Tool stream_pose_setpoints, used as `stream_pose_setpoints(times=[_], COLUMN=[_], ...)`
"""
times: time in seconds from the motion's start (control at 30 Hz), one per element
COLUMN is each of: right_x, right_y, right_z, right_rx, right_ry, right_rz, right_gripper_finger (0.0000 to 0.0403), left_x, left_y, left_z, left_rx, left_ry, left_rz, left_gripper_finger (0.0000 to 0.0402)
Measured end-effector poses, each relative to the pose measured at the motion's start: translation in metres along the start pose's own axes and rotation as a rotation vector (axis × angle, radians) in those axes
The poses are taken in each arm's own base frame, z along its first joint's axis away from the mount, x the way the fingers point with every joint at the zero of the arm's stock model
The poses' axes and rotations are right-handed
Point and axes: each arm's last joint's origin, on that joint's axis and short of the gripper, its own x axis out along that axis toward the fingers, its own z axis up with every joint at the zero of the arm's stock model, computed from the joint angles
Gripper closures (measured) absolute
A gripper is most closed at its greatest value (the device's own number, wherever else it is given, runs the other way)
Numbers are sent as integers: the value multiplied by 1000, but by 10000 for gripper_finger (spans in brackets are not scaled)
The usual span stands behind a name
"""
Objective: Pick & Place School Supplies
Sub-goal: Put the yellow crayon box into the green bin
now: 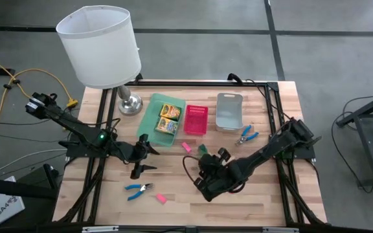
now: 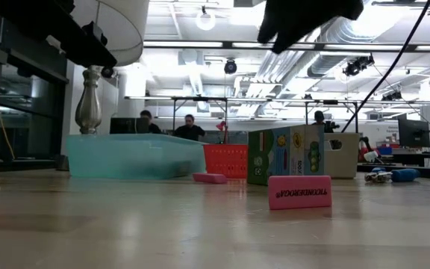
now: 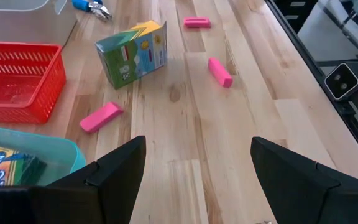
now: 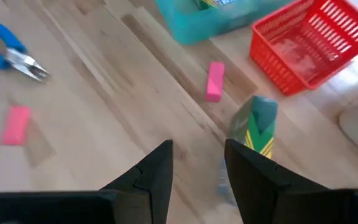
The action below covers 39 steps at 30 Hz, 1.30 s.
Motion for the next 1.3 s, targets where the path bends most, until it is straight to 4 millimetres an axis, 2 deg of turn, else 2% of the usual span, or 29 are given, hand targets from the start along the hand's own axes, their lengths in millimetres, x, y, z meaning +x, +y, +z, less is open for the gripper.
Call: stream_pose_setpoints(times=[0.2,0.4,0.6,0.87,1.07,1.3], right_x=[7,3,6,18,17,11], right_y=[11,14,12,1,-2,-1], right_z=[-29,-53,-59,-78,-95,-99], right_rx=[-122,-138,-96,-31,19,-22], right_ry=[-153,-214,-172,-126,-152,-233], right_rz=[-127,-185,-206,-252,-249,-235], right_gripper_finger=[271,294,312,327,328,344], left_x=[0,0,0,0,0,0], left_y=[0,0,0,0,0,0], left_z=[0,0,0,0,0,0], left_rx=[0,-2,-14,-22,-23,-23], left_ry=[0,0,0,0,0,0], left_rz=[0,1,1,0,0,1], left_gripper_finger=[117,117,117,117,117,117])
